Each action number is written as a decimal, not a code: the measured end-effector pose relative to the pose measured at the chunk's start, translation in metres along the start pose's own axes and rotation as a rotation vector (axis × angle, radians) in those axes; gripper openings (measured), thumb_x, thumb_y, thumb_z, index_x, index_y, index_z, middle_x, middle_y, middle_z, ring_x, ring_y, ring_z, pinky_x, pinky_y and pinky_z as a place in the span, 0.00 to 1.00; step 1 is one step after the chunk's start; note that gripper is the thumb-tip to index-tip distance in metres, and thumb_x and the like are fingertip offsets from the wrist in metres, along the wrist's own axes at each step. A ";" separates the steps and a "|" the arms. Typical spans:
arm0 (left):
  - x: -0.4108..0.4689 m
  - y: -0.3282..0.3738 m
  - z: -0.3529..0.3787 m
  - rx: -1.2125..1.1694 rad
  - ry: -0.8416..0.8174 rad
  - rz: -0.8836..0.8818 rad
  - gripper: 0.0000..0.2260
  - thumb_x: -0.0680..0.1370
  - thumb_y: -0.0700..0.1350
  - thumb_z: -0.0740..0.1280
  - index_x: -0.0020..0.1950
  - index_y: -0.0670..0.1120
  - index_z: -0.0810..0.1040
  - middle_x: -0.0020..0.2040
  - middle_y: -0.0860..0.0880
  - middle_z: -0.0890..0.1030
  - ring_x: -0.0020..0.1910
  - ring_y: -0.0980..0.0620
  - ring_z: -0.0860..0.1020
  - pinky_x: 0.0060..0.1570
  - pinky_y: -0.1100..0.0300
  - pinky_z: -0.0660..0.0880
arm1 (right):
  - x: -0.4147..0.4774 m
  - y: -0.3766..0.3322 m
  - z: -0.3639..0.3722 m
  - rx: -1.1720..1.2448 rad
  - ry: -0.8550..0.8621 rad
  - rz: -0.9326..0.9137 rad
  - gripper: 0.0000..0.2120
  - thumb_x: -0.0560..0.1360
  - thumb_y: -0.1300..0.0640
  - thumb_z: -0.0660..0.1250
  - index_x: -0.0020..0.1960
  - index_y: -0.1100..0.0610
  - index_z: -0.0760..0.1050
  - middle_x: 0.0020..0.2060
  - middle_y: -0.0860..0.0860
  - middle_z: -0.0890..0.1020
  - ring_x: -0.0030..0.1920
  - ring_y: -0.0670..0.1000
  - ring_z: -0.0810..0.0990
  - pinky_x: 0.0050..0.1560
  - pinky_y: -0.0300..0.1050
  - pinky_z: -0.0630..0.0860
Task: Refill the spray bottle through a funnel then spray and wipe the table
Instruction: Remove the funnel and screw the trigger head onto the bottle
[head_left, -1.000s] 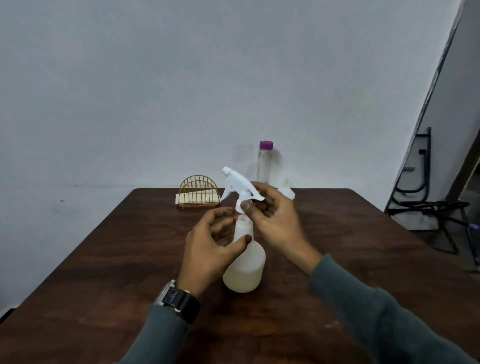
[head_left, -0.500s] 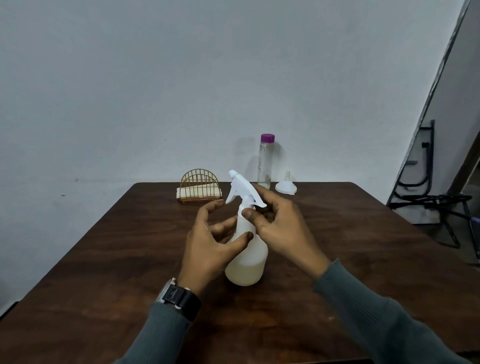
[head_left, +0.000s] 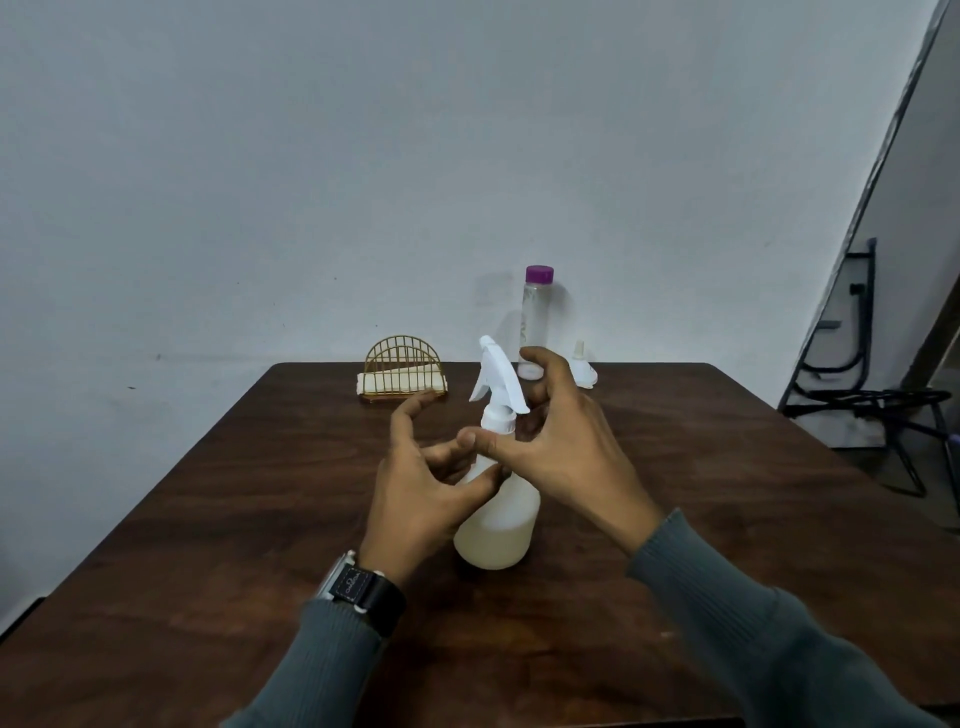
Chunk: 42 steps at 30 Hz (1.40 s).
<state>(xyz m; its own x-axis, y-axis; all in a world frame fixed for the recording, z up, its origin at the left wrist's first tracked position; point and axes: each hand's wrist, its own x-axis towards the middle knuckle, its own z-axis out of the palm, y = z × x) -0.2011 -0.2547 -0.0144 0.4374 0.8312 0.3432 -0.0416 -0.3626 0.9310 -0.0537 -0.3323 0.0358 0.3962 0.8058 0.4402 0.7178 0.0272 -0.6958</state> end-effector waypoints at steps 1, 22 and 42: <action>0.000 0.000 0.000 -0.006 -0.001 0.003 0.46 0.66 0.44 0.83 0.75 0.57 0.60 0.49 0.51 0.88 0.54 0.59 0.84 0.61 0.57 0.79 | -0.001 0.000 -0.001 -0.006 -0.025 0.007 0.52 0.63 0.30 0.77 0.79 0.40 0.55 0.61 0.46 0.80 0.60 0.47 0.79 0.57 0.43 0.75; 0.003 -0.001 -0.001 -0.004 -0.010 0.000 0.43 0.65 0.45 0.84 0.71 0.60 0.63 0.51 0.48 0.88 0.55 0.58 0.84 0.63 0.53 0.79 | 0.002 -0.005 0.002 0.032 0.005 0.045 0.46 0.64 0.35 0.79 0.76 0.41 0.61 0.51 0.45 0.82 0.52 0.45 0.82 0.56 0.50 0.81; 0.002 -0.004 0.001 -0.016 -0.011 0.022 0.42 0.66 0.43 0.83 0.70 0.62 0.63 0.50 0.49 0.88 0.55 0.59 0.84 0.61 0.58 0.78 | -0.001 -0.007 0.000 0.077 -0.044 0.018 0.53 0.65 0.34 0.79 0.79 0.37 0.49 0.56 0.41 0.82 0.57 0.44 0.81 0.60 0.49 0.80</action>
<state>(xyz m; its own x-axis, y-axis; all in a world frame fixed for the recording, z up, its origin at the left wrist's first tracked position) -0.1993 -0.2517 -0.0174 0.4464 0.8180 0.3627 -0.0661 -0.3741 0.9250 -0.0588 -0.3339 0.0401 0.3818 0.8316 0.4034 0.6638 0.0571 -0.7458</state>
